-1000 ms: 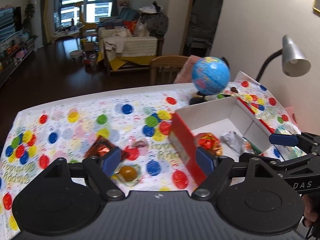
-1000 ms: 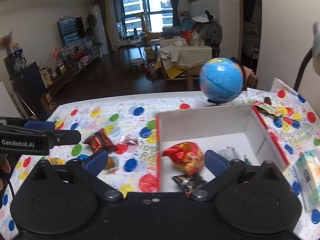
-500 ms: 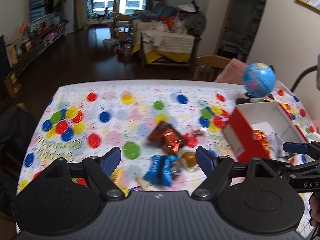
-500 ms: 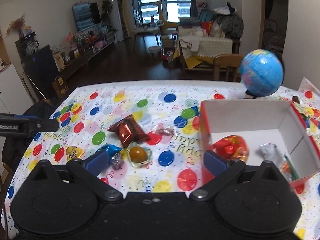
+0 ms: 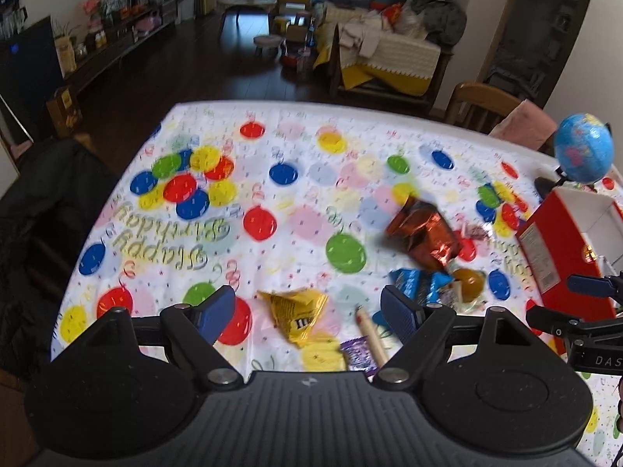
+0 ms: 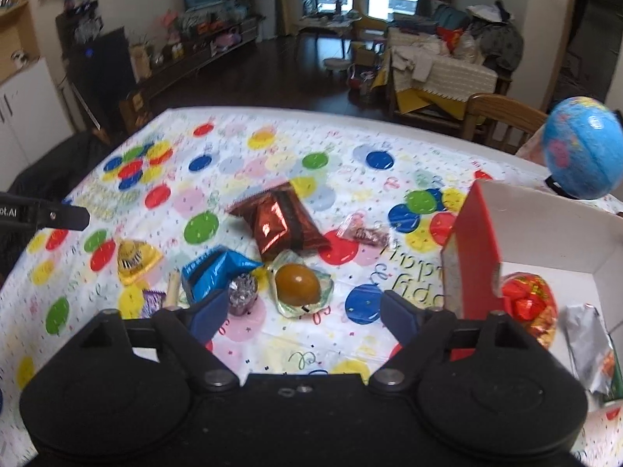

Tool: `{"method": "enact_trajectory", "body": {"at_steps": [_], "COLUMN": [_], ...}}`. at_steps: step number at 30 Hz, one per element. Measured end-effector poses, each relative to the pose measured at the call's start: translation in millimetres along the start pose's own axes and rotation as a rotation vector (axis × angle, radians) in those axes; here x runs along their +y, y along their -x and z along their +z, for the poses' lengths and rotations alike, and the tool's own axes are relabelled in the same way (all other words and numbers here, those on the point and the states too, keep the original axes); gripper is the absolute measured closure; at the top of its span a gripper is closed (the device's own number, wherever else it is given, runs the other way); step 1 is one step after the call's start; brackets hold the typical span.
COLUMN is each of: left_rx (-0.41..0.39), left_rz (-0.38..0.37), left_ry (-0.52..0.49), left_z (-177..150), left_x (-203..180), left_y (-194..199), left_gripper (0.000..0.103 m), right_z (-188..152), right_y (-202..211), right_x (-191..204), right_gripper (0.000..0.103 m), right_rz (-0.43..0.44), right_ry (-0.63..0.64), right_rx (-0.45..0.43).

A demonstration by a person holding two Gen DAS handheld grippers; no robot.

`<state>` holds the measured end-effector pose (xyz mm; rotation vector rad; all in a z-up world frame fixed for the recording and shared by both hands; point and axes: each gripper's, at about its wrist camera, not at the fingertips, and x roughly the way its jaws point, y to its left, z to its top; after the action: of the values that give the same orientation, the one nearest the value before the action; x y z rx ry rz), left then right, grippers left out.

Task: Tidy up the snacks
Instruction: 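Move both tools back toward the remaining snacks on the tablecloth, then grasp the yellow M&M bag with the left tool while the right tool grasps the orange jelly cup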

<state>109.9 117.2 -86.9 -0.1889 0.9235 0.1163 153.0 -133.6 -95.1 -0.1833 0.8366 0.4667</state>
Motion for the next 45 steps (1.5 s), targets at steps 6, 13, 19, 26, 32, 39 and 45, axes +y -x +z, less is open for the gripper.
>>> {"method": "enact_trajectory", "body": {"at_steps": [6,13,19,26,32,39,45], "left_rx": [0.049,0.094,0.124,0.148,0.169,0.167,0.166], "left_rz": [0.011,0.031,0.031,0.03,0.032,0.03,0.037], "left_ry": [0.016,0.007,0.004,0.012,0.027,0.021,0.009], "left_z": [-3.4,-7.1,-8.6,-8.1,-9.1,-9.6,-9.5], "left_x": [4.1,4.3,4.6,5.9,9.6,9.6,8.8], "left_y": [-28.1,-56.9,-76.0,-89.4,-98.9,-99.4,-96.0], "left_gripper": [0.021,0.022,0.027,0.037,0.049,0.071,0.074], "right_z": [0.2,3.4,7.3,12.4,12.7,11.7,6.4], "right_y": [-27.4,-58.3,-79.7,-95.7,-103.6,-101.5,-92.4], "right_x": [-6.2,-8.1,-5.8,-7.8,-6.6,-8.7,-10.4], "right_gripper": [0.028,0.037,0.041,0.051,0.055,0.059,0.064], "right_rz": [0.007,0.019,0.033,0.049,0.067,0.067,0.034], "right_ry": [0.021,0.033,0.056,0.05,0.045,0.004,-0.039], "right_rx": [0.049,0.091,0.119,0.135,0.147,0.135,0.126]}}
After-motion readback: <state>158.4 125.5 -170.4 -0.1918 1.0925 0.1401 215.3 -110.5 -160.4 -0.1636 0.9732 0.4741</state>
